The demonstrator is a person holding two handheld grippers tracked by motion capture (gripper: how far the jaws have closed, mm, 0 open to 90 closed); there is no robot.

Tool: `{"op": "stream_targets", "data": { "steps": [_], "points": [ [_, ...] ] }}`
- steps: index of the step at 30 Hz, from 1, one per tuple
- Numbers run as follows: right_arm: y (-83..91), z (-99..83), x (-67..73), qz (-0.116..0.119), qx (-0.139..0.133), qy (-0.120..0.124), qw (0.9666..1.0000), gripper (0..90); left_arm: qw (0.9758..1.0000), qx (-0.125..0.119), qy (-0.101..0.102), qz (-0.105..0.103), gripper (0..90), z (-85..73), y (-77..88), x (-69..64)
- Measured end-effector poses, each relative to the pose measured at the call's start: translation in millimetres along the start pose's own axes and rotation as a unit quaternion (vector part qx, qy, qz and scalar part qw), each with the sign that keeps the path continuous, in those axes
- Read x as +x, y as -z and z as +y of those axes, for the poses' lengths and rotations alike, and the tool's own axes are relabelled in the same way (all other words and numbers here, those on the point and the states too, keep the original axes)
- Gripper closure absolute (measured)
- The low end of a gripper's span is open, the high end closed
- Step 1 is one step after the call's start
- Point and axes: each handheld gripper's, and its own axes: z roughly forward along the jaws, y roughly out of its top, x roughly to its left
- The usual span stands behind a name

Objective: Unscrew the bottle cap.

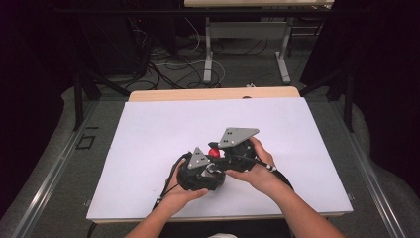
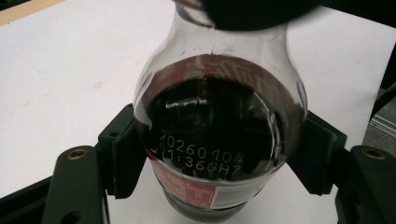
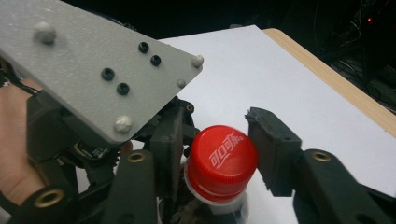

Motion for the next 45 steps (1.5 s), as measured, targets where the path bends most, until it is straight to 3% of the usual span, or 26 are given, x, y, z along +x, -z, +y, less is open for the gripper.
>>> {"op": "stream_targets", "data": {
  "steps": [3,5,6,8,12,15,18,19,21,25,30,37,39,42,45],
  "points": [
    [-1.0,0.0,-3.9,0.013,-0.003,0.001,0.9999,60.5,1.0,0.0,0.0,0.001,30.1,-0.3,0.3,0.8],
    [-0.6,0.8,-12.9,0.048,-0.002,0.014,0.9988,61.1,1.0,0.001,0.0,-0.001,30.1,-0.3,0.9,0.6],
    [-0.6,0.8,-12.9,0.048,-0.002,0.014,0.9988,61.1,1.0,-0.002,-0.002,0.002,30.1,-0.4,0.8,0.2],
    [0.9,1.6,-19.9,0.076,0.002,0.014,0.997,61.2,1.0,0.001,0.0,-0.002,30.1,0.2,1.5,-0.1],
    [1.2,1.8,-23.6,0.091,-0.002,0.024,0.9956,61.2,1.0,-0.007,-0.003,0.001,30.1,0.8,0.4,-0.4],
    [0.7,0.8,-23.2,0.093,-0.002,0.027,0.9953,60.3,1.0,-0.003,-0.002,0.002,30.1,0.2,-0.2,-0.9],
    [1.5,0.0,-19.2,0.078,-0.002,0.013,0.9969,48.8,1.0,-0.003,-0.001,0.001,30.1,0.0,0.2,0.6],
    [4.4,-0.3,-16.1,0.062,0.001,0.019,0.9979,48.5,1.0,-0.003,0.002,0.002,30.1,0.1,0.5,0.8],
    [5.6,-0.5,-14.2,0.057,-0.004,0.02,0.9982,48.2,1.0,-0.004,0.005,0.001,30.1,0.1,1.4,2.0],
    [6.8,-2.2,-4.3,0.009,0.001,0.017,0.9998,50.6,1.0,-0.004,0.006,0.005,30.1,0.0,1.7,3.6],
    [2.4,-3.8,1.4,0.001,0.003,0.012,0.9999,51.5,0.9999,-0.007,0.008,0.009,30.1,-0.6,-0.2,2.2],
    [-1.5,-2.7,-5.3,0.02,0.006,-0.001,0.9998,60.4,1.0,-0.002,0.001,0.0,30.1,-0.5,-0.9,0.1],
    [-2.3,-2.7,-8.8,0.033,0.002,-0.002,0.9994,60.8,1.0,0.002,-0.002,0.0,30.1,-0.4,-0.1,0.4],
    [-1.9,-2.1,-17.6,0.068,-0.002,0.023,0.9974,61.2,1.0,-0.003,-0.001,0.002,30.1,-0.7,-0.4,-0.5],
    [-0.4,-2.9,-22.9,0.091,-0.003,0.02,0.9956,61.3,1.0,-0.005,-0.004,0.001,30.1,0.4,0.2,-1.2]
  ]
}}
